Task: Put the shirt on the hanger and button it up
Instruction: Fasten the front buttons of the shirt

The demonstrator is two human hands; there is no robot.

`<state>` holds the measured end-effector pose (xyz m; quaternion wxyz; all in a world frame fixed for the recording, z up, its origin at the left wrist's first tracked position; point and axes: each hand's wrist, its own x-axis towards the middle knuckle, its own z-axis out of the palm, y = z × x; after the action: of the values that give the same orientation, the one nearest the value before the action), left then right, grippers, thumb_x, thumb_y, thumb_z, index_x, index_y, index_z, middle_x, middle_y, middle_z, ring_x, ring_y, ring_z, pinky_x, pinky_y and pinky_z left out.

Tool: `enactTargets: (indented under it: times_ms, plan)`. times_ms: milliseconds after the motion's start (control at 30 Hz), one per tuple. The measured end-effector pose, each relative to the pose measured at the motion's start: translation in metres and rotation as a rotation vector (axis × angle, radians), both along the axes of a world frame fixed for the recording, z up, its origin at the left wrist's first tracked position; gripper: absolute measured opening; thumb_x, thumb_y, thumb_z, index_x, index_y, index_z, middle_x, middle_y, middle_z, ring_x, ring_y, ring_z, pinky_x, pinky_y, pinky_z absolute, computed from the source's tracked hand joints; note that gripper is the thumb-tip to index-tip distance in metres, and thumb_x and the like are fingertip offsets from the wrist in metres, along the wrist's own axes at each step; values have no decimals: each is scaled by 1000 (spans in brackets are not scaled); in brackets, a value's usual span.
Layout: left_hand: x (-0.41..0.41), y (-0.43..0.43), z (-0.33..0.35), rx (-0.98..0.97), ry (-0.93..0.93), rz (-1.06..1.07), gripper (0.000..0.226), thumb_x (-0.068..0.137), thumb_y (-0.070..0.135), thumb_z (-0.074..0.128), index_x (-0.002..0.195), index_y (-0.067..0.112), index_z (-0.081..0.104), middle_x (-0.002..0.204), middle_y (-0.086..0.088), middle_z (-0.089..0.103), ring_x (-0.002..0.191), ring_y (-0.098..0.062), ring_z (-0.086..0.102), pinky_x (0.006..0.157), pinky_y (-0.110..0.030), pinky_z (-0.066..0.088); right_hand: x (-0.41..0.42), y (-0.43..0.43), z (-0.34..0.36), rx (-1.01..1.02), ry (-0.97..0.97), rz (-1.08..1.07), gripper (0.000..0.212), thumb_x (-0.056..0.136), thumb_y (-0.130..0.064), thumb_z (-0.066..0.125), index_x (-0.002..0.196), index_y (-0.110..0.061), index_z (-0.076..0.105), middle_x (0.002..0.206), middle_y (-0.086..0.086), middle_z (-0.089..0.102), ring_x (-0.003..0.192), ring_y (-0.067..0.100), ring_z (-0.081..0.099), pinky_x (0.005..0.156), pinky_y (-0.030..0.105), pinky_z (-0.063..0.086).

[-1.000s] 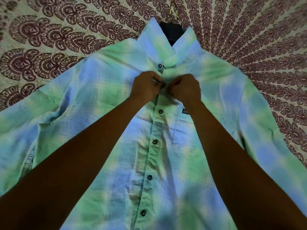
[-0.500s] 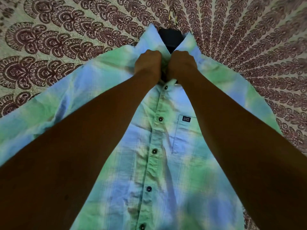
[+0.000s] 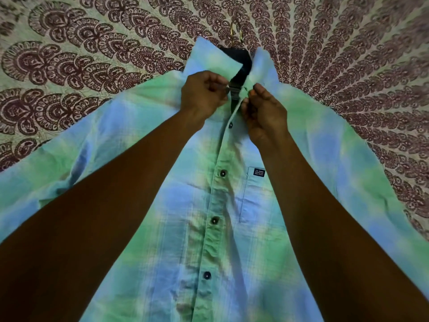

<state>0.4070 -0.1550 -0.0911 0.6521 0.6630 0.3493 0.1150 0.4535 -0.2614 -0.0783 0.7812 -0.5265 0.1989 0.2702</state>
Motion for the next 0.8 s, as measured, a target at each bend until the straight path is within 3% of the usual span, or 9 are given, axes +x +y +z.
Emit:
enactTargets:
  times_ms: [167, 267, 333, 433, 500, 700, 800]
  plan:
    - [-2, 0, -3, 84, 26, -40, 21, 85, -7, 56, 74, 10, 62, 63, -1, 59, 45, 0, 54, 60, -20, 51, -10, 1, -6, 209, 60, -149, 23, 90, 11, 45, 85, -11, 52, 72, 5, 52, 45, 8, 54, 49, 17, 49]
    - [-4, 1, -4, 33, 41, -50, 9, 84, -4, 61, 89, -2, 67, 68, -2, 62, 56, -8, 58, 64, -22, 53, -13, 3, -21, -106, -138, -5, 24, 82, 12, 57, 85, -11, 52, 71, 4, 54, 55, 14, 54, 54, 25, 50]
    - [-7, 3, -4, 16, 48, -54, 12, 82, -5, 62, 94, -4, 67, 73, -2, 64, 62, -9, 61, 65, -20, 54, -10, 9, -26, -401, -334, 119, 30, 74, 8, 68, 78, -18, 53, 70, -1, 59, 66, 15, 59, 70, 37, 55]
    - [-9, 4, -6, -37, 25, -40, 11, 80, -8, 63, 90, -4, 66, 71, -3, 63, 53, -1, 62, 56, -14, 52, 0, 14, -27, -555, -424, 183, 38, 69, 7, 71, 70, -25, 51, 68, -7, 61, 70, 11, 60, 85, 41, 54]
    - [-7, 4, -5, -59, 11, -26, 10, 79, -10, 64, 82, 0, 64, 70, -4, 62, 50, 1, 61, 53, -13, 51, 5, 14, -28, -505, -382, 191, 37, 70, 11, 68, 70, -22, 51, 68, -3, 60, 72, 16, 60, 84, 44, 54]
    - [0, 6, -6, -63, 12, -26, 19, 79, -8, 64, 98, -12, 63, 73, -2, 62, 50, 2, 62, 56, -13, 52, 4, 10, -27, -259, -236, 189, 37, 74, 25, 51, 70, -12, 48, 69, 6, 57, 74, 25, 55, 67, 37, 49]
    - [2, 6, -9, -44, 4, -13, 22, 78, -8, 65, 99, -13, 62, 74, -1, 61, 50, 3, 62, 54, -11, 50, 5, 13, -28, -288, -255, 202, 37, 74, 23, 54, 70, -13, 48, 70, 6, 59, 76, 26, 57, 77, 43, 52]
